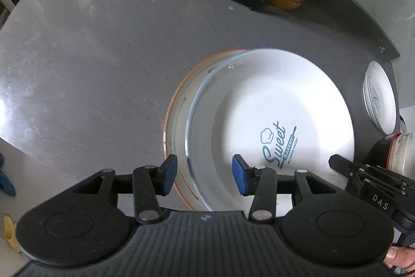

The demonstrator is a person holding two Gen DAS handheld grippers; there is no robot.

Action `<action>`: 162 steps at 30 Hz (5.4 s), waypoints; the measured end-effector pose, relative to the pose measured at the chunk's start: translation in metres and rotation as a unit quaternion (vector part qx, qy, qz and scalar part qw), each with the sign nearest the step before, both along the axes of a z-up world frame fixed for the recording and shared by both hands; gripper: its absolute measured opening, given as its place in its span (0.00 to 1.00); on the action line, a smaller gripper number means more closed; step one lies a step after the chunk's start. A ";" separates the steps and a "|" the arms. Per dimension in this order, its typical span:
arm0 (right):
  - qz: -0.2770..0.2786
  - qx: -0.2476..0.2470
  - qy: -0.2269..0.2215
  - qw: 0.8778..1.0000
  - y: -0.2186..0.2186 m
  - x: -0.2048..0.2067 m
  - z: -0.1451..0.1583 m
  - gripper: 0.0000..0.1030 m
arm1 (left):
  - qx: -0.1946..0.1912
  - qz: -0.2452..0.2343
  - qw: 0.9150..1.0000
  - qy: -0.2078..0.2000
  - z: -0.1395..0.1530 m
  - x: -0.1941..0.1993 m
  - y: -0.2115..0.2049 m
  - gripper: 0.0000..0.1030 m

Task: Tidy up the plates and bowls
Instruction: 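Lower the 'Sweet' plate onto the orange-rimmed plate and open both grippers, then move both grippers to the rim of the 'BAKERY' plate, then close the left and right grippers on the 'BAKERY' plate rim, then carry the 'BAKERY' plate with both grippers and lower it onto the 'Sweet' plate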

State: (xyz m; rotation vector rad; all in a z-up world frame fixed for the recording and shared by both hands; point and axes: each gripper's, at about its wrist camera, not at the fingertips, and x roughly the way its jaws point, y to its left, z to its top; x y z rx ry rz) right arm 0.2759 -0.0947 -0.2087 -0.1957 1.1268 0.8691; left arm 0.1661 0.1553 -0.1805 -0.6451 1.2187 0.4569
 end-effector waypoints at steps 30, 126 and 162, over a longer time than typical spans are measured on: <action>-0.012 0.013 0.023 1.000 0.002 0.026 0.017 0.35 | 0.027 0.017 0.999 -0.020 0.014 0.028 0.020 0.47; -0.148 0.116 0.077 0.979 -0.226 0.236 -0.016 0.12 | -0.059 -0.048 0.994 -0.080 -0.011 0.290 -0.187 0.09; -0.195 0.145 -0.021 0.970 -0.159 0.097 0.074 0.12 | -0.080 -0.113 0.977 -0.165 0.075 0.173 -0.100 0.09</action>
